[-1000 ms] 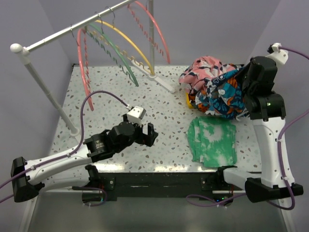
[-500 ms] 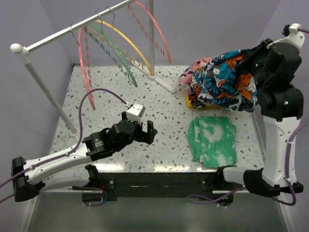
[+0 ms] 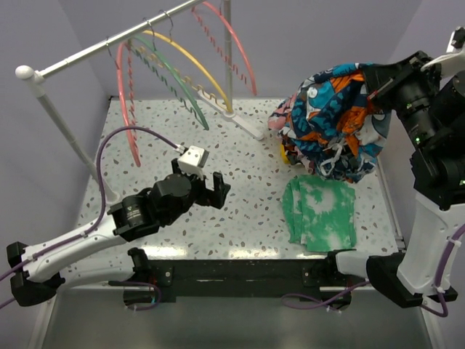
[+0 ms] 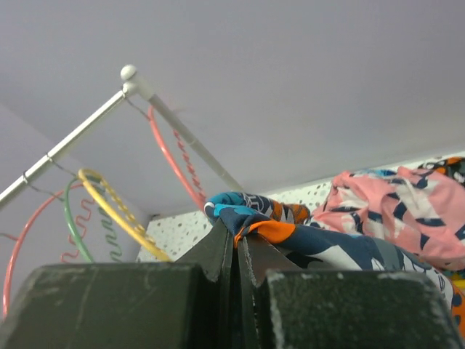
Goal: Place the shorts on the hanger
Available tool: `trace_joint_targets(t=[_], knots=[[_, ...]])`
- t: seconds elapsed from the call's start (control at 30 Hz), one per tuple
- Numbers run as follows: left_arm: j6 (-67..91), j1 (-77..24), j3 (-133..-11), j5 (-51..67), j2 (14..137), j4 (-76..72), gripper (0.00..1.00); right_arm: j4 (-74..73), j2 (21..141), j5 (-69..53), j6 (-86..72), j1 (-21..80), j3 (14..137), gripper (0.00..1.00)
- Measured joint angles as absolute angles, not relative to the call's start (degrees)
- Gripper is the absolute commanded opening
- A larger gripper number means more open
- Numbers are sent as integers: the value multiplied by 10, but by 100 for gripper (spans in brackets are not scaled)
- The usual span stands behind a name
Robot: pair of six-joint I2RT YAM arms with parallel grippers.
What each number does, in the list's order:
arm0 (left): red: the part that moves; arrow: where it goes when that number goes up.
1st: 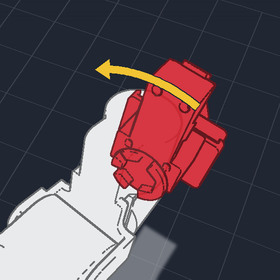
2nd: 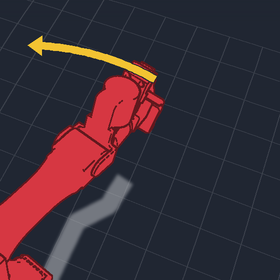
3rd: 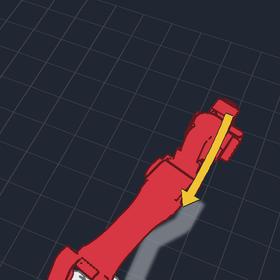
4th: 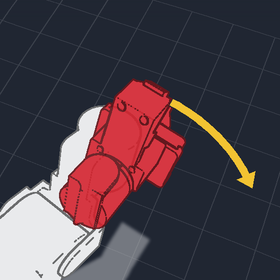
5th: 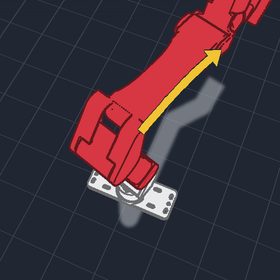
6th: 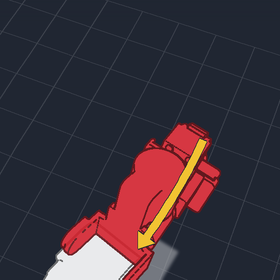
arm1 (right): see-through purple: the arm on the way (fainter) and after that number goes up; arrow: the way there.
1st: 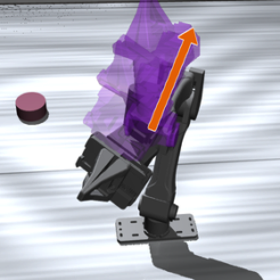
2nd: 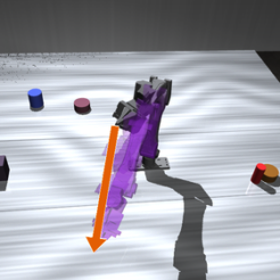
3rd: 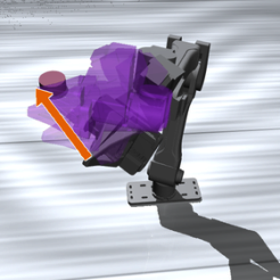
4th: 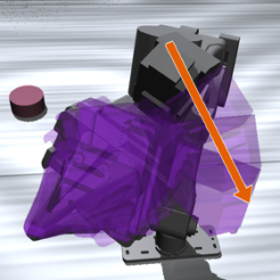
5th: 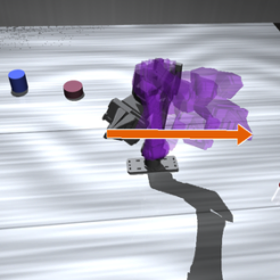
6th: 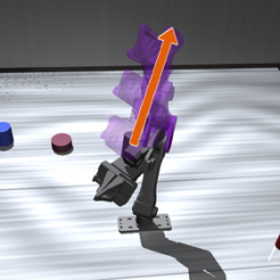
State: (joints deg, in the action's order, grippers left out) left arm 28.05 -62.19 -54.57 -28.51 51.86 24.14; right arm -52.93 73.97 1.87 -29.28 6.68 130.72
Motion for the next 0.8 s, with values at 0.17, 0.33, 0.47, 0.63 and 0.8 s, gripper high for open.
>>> trace_joint_targets(t=[0.17,0.33,0.47,0.63,0.8], knots=[[273,-622,-570,-295,511,266,99,-491,682,-17,-317,122,1134,0],[273,-622,-581,-308,498,277,95,-430,680,54,-327,367,925,27],[280,-622,-572,-315,497,284,86,-371,744,59,-343,431,776,56],[300,-622,-514,-307,501,273,60,-368,773,81,-340,448,710,62],[336,-622,-443,-296,544,253,52,-359,662,111,-321,458,706,61]])
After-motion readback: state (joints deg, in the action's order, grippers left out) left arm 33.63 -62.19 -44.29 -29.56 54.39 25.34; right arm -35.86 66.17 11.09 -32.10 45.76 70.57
